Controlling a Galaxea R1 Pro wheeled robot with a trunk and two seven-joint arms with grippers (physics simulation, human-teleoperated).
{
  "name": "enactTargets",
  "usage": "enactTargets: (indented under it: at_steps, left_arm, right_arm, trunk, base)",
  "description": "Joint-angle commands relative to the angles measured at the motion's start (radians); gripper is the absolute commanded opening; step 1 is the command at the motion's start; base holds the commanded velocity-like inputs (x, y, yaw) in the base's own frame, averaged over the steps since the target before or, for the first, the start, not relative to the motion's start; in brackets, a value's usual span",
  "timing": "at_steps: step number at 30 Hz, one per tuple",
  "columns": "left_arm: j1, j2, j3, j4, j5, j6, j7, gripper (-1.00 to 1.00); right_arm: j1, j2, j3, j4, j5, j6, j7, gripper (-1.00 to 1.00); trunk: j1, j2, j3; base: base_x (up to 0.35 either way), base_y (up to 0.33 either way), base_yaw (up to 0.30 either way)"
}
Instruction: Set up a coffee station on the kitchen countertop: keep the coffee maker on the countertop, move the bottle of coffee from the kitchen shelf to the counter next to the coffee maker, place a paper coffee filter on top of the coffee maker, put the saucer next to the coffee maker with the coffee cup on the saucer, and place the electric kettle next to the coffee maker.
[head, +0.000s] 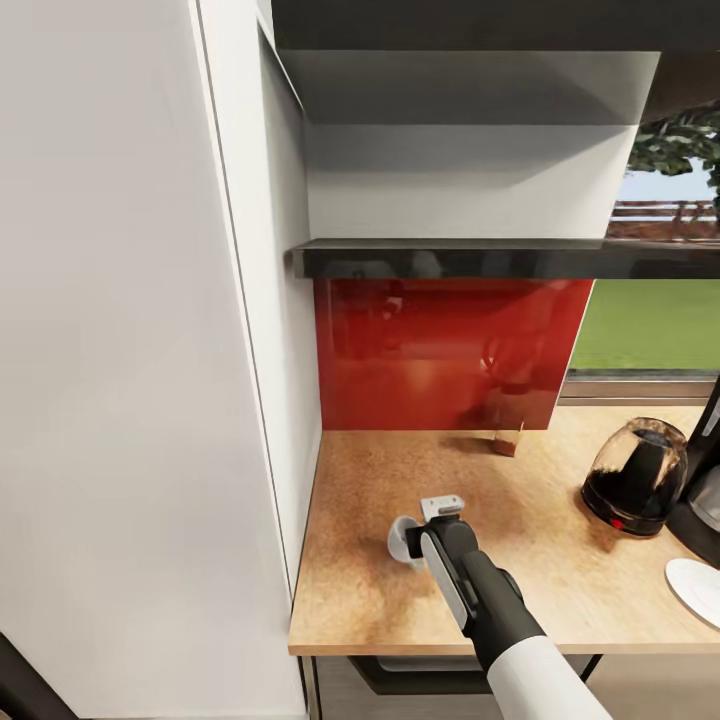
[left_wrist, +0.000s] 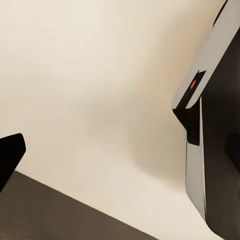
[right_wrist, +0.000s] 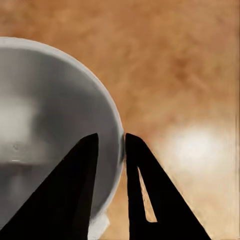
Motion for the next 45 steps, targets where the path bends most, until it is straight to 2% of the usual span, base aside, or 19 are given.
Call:
enactTargets:
  at_steps: [1,29,32,33,38,45]
  left_arm:
    - [0.0,0.0,-0.001,-0.001,0.01,-0.001,-0.006,1.0]
    - [0.0,0.0,0.001,-0.001,0.01,-0.002,-0.006,1.0]
    - [0.0,0.0,0.0,-0.001,0.01,-0.002,-0.006,1.0]
    - [0.0,0.0,0.0,-0.001,0.01,-0.003,-0.006,1.0]
    - [0.0,-0.001,-0.001,-0.001,0.01,-0.005,-0.006,1.0]
    - [0.0,0.0,-0.001,-0.001,0.01,-0.005,-0.006,1.0]
  right_arm:
    - [0.0,0.0,0.002,-0.001,-0.037,-0.002,-0.008,-1.0]
    - [0.0,0.003,0.003,-0.013,-0.039,-0.002,-0.008,-1.0]
    - [0.0,0.014,0.003,-0.046,-0.038,-0.002,-0.008,-1.0]
    - [0.0,0.02,0.005,-0.085,-0.038,-0.002,-0.009,-1.0]
    - [0.0,0.02,0.005,-0.18,-0.035,0.007,-0.011,-1.0]
    - [0.0,0.02,0.003,-0.19,-0.033,0.034,-0.011,-1.0]
  trunk:
    - [0.001,-0.002,-0.002]
    - [0.001,-0.002,-0.002]
    - [0.001,-0.002,-0.002]
    - [0.001,-0.002,-0.002]
    - [0.001,-0.002,-0.002]
    - [0.001,-0.002,-0.002]
  base:
    - [0.0,0.0,0.0]
    - [0.0,0.0,0.0]
    - [0.0,0.0,0.0]
    - [0.0,0.0,0.0]
    - [0.0,0.0,0.0]
    - [0.0,0.0,0.0]
